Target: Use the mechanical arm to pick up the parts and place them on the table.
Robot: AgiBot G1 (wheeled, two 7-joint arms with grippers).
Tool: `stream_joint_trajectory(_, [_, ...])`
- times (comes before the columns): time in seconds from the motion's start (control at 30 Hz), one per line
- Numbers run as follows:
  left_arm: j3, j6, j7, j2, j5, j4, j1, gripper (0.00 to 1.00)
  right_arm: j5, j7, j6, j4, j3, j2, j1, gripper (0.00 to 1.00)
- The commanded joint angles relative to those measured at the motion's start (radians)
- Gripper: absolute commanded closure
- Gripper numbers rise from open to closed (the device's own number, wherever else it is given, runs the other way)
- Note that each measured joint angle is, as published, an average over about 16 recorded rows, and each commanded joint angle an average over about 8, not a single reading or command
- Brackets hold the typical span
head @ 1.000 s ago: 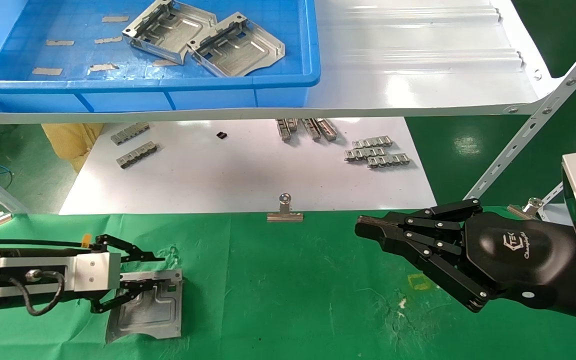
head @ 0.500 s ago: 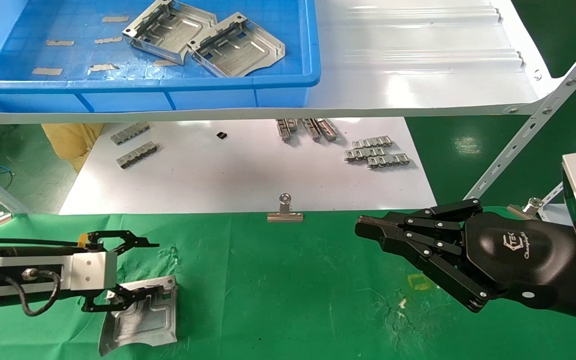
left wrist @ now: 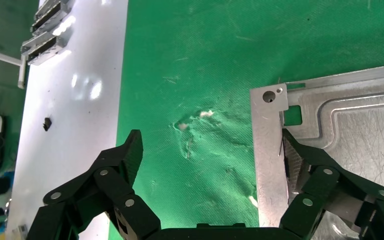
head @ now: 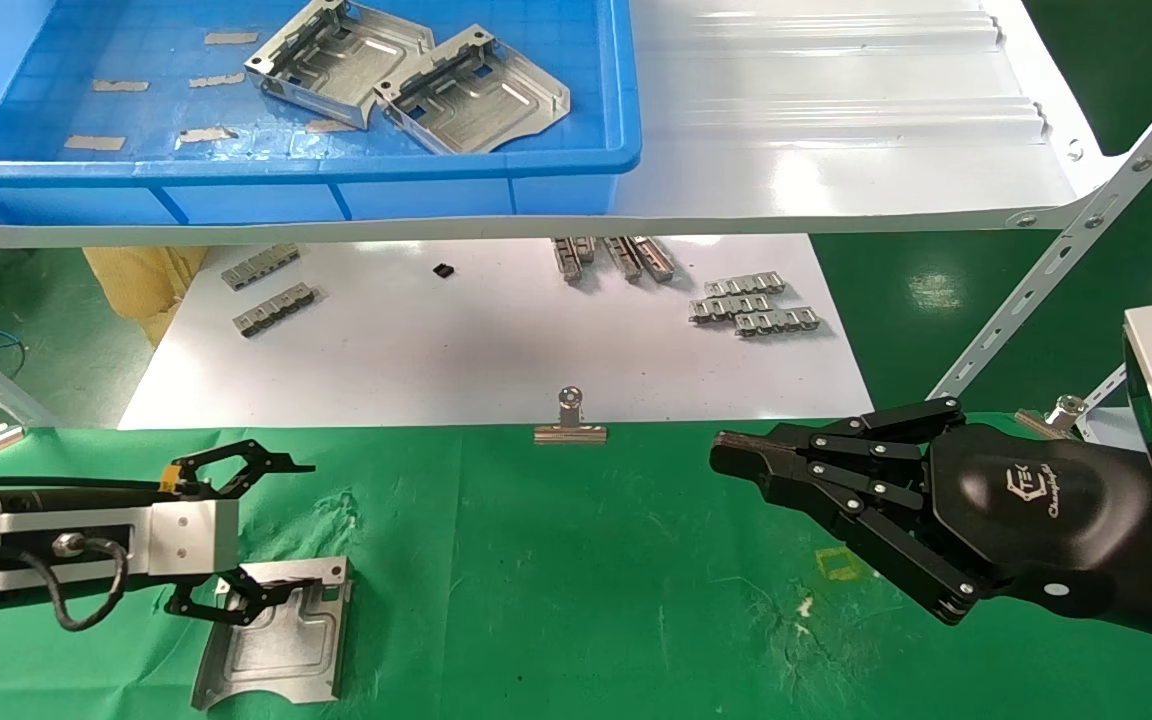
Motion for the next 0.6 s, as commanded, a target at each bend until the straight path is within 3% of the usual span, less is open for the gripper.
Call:
stream_joint_trajectory(0.03, [-0.002, -0.001, 0.003, 0.001, -0.002, 0.002, -0.001, 0.00, 0.000, 0.000, 0.000, 0.000, 0.000, 0.000, 0.000, 1.00])
stream_joint_trajectory(0.3, [-0.013, 0.108, -0.040, -0.045, -0.079, -0.038, -0.012, 0.00, 0.000, 0.000, 0.000, 0.000, 0.000, 0.000, 0.000, 1.00])
stream_joint_trajectory(0.6, [-0.045, 0.229, -0.167, -0.071, -0.229, -0.049, -0.015, 0.00, 0.000, 0.000, 0.000, 0.000, 0.000, 0.000, 0.000, 0.97])
